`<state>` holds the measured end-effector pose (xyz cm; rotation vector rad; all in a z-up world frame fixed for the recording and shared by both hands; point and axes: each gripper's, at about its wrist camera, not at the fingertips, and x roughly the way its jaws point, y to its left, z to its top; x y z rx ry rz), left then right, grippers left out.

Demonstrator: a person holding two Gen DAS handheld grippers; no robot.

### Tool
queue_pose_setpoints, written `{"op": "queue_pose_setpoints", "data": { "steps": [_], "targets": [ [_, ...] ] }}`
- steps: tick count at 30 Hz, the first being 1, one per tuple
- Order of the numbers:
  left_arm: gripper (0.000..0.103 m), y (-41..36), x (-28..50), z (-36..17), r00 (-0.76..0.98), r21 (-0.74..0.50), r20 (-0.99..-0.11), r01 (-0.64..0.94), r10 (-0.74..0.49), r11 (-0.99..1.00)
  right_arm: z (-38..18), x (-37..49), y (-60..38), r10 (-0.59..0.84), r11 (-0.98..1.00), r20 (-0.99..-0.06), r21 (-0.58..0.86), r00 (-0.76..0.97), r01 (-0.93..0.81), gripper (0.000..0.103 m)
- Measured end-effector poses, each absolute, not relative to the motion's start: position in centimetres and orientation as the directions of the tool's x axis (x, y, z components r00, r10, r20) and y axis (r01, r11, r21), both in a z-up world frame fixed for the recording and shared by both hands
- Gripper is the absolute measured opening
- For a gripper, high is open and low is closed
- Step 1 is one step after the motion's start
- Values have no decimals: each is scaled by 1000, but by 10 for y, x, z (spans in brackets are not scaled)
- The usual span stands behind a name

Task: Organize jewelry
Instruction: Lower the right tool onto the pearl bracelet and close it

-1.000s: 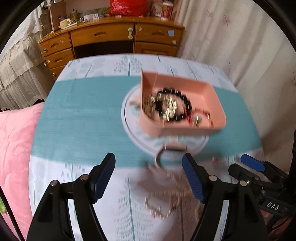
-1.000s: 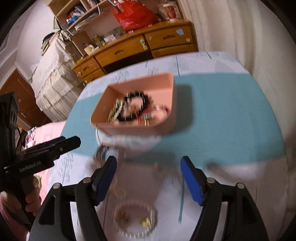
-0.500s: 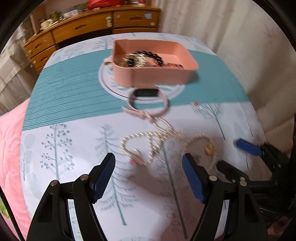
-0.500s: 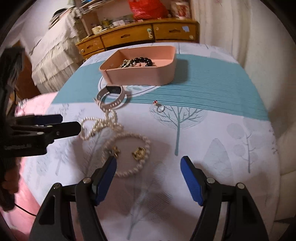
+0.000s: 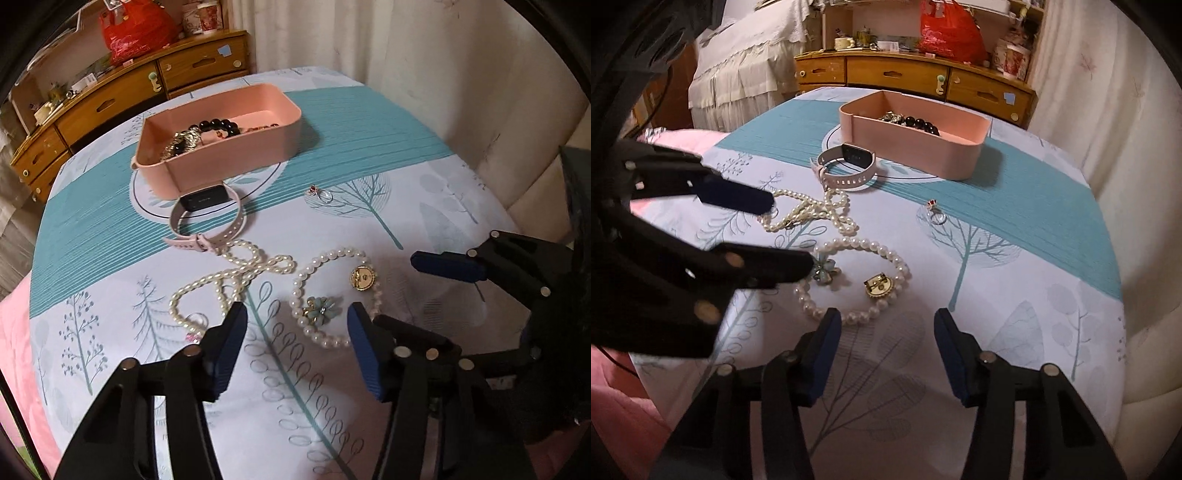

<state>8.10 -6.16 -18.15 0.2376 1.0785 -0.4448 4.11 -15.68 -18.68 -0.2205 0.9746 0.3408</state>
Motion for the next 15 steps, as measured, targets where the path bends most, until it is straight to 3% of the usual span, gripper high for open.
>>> {"op": "queue_pose_setpoints", "data": {
  "steps": [1,9,12,15],
  "targets": [
    [41,-63,82,-183,391,-33,-889,463,-238,886,-188,42,-158,190,930,-838,-14,511,-367,50],
    [34,-75,90,-190,369,-51,-893,490,-260,870,-193,50,-164,227,947,-841,73,491,-313,43],
    [20,-78,89,-194,349,-56,-900,501,-260,864,-193,51,-162,238,941,-840,76,488,-329,41],
    [18,-78,91,-196,337,-67,-904,493,-262,868,-193,51,-161,243,936,-838,72,488,-343,40]
  ]
}}
